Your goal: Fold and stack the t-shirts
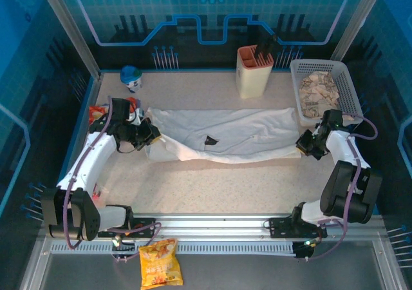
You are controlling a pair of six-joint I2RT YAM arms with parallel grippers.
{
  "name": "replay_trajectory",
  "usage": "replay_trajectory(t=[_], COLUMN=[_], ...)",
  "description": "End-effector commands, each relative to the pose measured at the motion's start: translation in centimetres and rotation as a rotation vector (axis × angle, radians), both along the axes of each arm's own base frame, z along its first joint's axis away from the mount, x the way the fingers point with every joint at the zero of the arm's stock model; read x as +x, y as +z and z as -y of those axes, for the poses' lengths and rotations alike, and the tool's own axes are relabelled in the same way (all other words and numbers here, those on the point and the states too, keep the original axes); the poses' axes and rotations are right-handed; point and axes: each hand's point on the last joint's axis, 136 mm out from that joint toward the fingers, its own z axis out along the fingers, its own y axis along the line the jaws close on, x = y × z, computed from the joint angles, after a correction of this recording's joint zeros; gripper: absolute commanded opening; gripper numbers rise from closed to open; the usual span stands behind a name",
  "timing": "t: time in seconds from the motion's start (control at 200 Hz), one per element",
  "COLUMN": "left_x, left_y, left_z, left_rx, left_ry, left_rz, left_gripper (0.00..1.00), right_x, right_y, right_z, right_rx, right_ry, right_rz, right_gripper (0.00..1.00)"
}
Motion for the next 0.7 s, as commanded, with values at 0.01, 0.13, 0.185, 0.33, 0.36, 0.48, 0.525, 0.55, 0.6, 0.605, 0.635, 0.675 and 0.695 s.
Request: replay_trajectory(t=[0.01, 0.13, 0.185, 0.33, 0.36, 0.48, 0.525, 0.55, 0.6, 0.605, 0.635, 0.675, 0.695], left_x=[-0.8, -2.3, -3.3, -5.9, -6.3, -7.4, -7.4, -7.4, -7.1, -7.1, -6.8, -6.3, -6.0], left_y=[0.5, 1.3, 1.4, 1.2, 1.1, 0.8, 0.8, 0.8, 1.0, 1.0, 1.1, 1.2, 1.4], left_z=[0.0, 0.4, 0.4, 0.6, 0.6, 0.7, 0.7, 0.7, 0.7, 0.7, 0.7, 0.7, 0.7], left_rx=[-0.007, -0.027, -0.025, -0.045, -0.047, -0.059, -0.062, -0.063, -0.061, -0.060, -0.057, -0.056, -0.055], left_ry=[-0.018, -0.033, -0.037, -0.036, -0.035, -0.023, -0.021, -0.021, -0.020, -0.020, -0.022, -0.022, -0.024], left_rz=[0.017, 0.016, 0.008, -0.008, -0.010, -0.013, -0.007, -0.004, 0.001, 0.001, 0.006, 0.014, 0.019], left_gripper=[0.00, 0.00, 0.00, 0.00, 0.00, 0.00, 0.00, 0.00, 0.00, 0.00, 0.00, 0.00, 0.00], right_x=[-2.6, -3.9, -4.6, -6.5, -6.7, -6.9, -6.8, -6.7, -6.5, -6.5, -6.2, -5.9, -5.7], right_y=[-0.2, 0.6, 0.9, 0.7, 0.9, 2.0, 2.4, 2.5, 2.6, 2.6, 2.7, 2.6, 2.5], right_z=[-1.0, -1.9, -2.2, -2.4, -2.5, -1.6, -1.2, -1.0, -0.7, -0.6, -0.4, -0.2, -0.1], right_rx=[0.043, 0.065, 0.066, 0.054, 0.051, -0.003, -0.025, -0.031, -0.039, -0.039, -0.042, -0.040, -0.040], right_ry=[0.007, 0.004, 0.000, -0.032, -0.038, -0.072, -0.080, -0.082, -0.086, -0.085, -0.085, -0.086, -0.085], right_rz=[-0.047, -0.031, -0.028, -0.038, -0.033, -0.007, 0.008, 0.011, 0.009, 0.010, 0.013, 0.017, 0.020], right_gripper=[0.00, 0.00, 0.00, 0.00, 0.00, 0.00, 0.00, 0.00, 0.00, 0.00, 0.00, 0.00, 0.00])
